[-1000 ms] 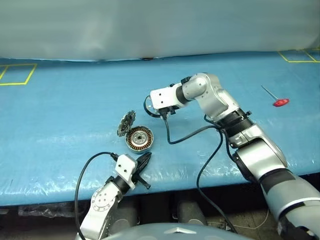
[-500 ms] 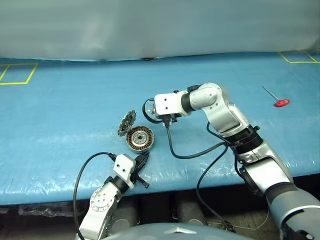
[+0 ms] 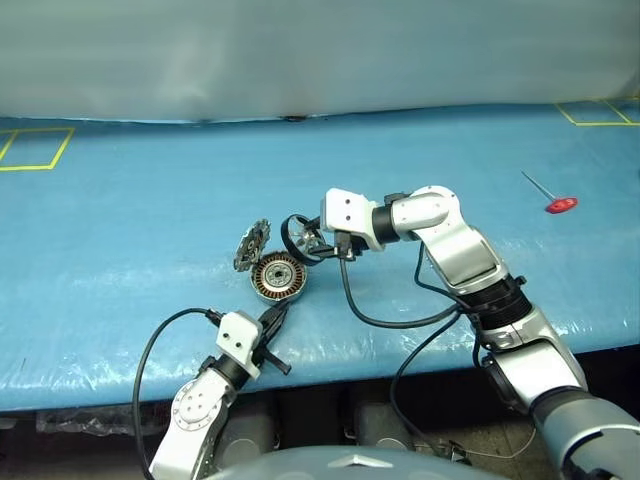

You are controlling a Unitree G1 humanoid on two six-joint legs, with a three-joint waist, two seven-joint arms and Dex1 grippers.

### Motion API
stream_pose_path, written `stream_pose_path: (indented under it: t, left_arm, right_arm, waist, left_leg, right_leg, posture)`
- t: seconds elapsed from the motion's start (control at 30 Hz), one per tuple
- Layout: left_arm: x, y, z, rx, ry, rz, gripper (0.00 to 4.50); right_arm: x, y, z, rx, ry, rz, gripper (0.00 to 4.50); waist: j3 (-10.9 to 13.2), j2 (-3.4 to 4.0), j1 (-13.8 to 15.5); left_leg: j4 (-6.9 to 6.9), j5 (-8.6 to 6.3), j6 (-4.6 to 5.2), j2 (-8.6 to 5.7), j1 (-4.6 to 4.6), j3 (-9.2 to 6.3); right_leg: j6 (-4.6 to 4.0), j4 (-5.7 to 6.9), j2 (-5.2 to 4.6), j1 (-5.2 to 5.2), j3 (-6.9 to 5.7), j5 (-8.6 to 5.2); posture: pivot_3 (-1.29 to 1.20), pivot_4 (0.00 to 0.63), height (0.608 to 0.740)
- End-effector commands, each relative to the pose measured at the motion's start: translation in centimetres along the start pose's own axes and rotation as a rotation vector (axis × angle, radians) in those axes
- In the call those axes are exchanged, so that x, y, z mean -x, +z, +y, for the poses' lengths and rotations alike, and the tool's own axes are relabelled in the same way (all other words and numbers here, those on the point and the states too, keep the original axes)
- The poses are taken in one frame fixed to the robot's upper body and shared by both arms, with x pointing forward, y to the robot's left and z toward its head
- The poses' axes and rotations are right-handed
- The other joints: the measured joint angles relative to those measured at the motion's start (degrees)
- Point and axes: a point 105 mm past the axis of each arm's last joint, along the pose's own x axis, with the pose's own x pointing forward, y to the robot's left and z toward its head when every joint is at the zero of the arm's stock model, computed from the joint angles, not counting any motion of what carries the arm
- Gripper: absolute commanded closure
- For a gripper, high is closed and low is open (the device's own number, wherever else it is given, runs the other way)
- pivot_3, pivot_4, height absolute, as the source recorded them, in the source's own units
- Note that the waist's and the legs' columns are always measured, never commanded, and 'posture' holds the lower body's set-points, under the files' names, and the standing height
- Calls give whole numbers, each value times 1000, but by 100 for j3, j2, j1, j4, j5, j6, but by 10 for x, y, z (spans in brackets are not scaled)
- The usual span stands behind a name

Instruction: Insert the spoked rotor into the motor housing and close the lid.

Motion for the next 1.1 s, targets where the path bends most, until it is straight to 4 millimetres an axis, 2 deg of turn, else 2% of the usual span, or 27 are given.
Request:
stream_pose_path:
  t: [0.03,0.47,0.8,1.1]
  left_arm:
    - [7,12,-5,-13,-43,-34,4500]
    - [24,14,12,-34,67,-51,4500]
    - [25,9,13,-19,80,-43,4500]
    - [27,6,13,-15,87,-32,4500]
  right_arm:
    - [4,11,2,28,3,-36,2798]
    - [-5,10,5,-57,13,-101,2798]
    - [-21,0,16,-171,35,-133,2798]
    - [-28,1,20,-180,43,-144,2798]
  waist:
    - [0,0,-1]
    - [1,-1,1]
    - [1,-2,1]
    - [0,-2,-1]
  left_leg:
    - [0,0,0,0,0,0]
    - [0,0,1,0,0,1]
    - [0,0,2,-1,0,2]
    - [0,0,2,0,0,1]
  right_leg:
    - [0,0,0,-1,0,0]
    - [-19,-1,0,-1,0,-12]
    - [-19,-1,0,0,1,-12]
    - [-4,-1,2,0,0,-3]
  posture:
    - [0,150,740]
    - [0,150,740]
    - [0,150,740]
    - [0,150,740]
